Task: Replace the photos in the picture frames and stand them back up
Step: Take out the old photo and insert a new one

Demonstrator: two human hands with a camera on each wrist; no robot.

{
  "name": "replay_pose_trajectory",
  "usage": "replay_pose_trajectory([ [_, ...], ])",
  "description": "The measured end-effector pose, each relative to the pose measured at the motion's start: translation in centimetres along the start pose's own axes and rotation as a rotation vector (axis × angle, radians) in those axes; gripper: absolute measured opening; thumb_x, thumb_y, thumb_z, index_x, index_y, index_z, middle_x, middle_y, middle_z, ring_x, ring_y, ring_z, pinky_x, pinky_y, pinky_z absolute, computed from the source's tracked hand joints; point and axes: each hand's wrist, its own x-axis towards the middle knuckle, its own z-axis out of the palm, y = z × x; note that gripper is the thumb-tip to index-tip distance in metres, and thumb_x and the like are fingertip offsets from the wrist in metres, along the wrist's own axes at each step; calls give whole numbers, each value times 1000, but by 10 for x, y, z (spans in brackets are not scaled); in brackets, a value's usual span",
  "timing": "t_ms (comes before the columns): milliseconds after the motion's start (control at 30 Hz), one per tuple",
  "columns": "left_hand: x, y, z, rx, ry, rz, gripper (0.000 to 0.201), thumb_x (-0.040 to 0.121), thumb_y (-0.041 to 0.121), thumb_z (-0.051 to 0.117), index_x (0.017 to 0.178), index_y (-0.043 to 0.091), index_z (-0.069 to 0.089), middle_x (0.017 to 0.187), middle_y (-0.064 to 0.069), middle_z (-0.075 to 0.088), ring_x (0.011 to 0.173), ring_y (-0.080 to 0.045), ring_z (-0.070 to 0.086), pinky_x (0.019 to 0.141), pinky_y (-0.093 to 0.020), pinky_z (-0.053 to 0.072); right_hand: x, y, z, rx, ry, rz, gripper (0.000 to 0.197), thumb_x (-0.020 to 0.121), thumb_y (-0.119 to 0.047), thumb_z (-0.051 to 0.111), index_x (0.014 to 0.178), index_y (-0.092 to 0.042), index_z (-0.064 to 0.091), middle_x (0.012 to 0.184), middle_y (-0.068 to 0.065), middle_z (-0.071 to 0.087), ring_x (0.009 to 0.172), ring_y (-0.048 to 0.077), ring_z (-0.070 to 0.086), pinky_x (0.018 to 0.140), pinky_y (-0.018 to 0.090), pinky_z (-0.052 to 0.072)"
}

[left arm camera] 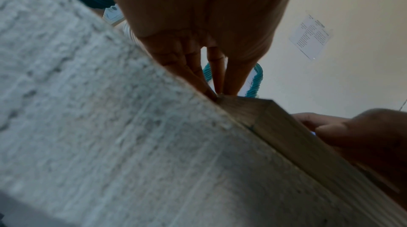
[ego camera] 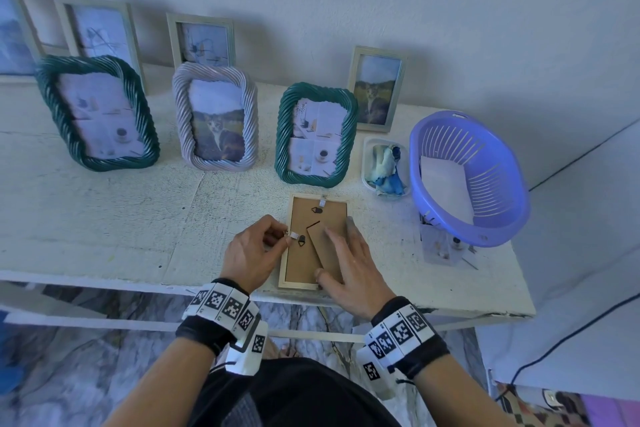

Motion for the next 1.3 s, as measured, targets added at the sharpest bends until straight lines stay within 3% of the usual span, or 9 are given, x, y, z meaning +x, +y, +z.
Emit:
replay_pose_trajectory([
  [233,-3,8,2,4,15,-62,15,87,28,68,99,26,62,83,14,66,79,-3,64,73,-30,55,-2,2,-4,78,-14,0,66,95,-37,51,150,-33,15,161,6,-11,149,19,-6,120,39,11],
  [400,1,27,-10,-305,11,-248,20,91,24,64,110,28,59,92,1,69,82,-14,70,74,-39,61,0,1,-19,311,23,21,50,101,-30,43,149,-32,26,161,-2,15,147,11,13,119,37,18],
  [500,5,54,-19,-493,22,-286,18,92,20,63,110,20,59,91,-8,70,79,-22,72,69,-39,61,-1,-5,-30,330,35,20,45,102,-32,41,146,-24,34,152,-5,35,136,6,34,108,23,30],
  [600,5,85,-22,-650,-53,-254,16,96,20,57,111,13,59,91,-11,71,80,-25,73,69,-37,61,-5,-12,-45,428,109,49,41,100,-42,41,136,-26,47,134,-11,55,119,0,50,99,21,41],
  [767,6,101,-9,-781,-212,-232,22,102,24,47,110,9,61,97,-13,72,86,-26,73,72,-35,59,-16,-12,-69,614,261,106,38,94,-50,46,122,-26,58,109,-13,66,99,-8,59,75,6,43],
  [867,11,89,3,-683,-189,-243,19,102,20,47,106,10,63,97,-11,72,88,-23,73,74,-36,57,-23,-4,-79,582,305,174,39,90,-53,52,118,-27,58,97,-9,68,88,-2,62,71,12,44],
  [967,13,76,15,-577,-211,-265,16,100,19,50,103,14,65,98,-6,72,93,-20,71,74,-33,57,-26,8,-80,605,333,179,21,96,-38,54,107,-23,62,97,11,68,92,24,63,81,31,49],
  [1067,11,69,24,-497,-218,-282,13,98,23,54,106,22,64,104,-2,68,97,-17,68,76,-33,59,-27,19,-76,711,366,223,18,99,-27,51,106,-14,62,106,15,65,100,30,60,92,47,48],
  [1300,8,71,19,-721,-207,-395,28,98,32,55,126,29,53,108,-4,70,92,-20,70,70,-34,57,-23,2,-65,1297,299,318,17,99,-13,46,101,-6,62,98,19,64,90,29,59,74,40,48],
])
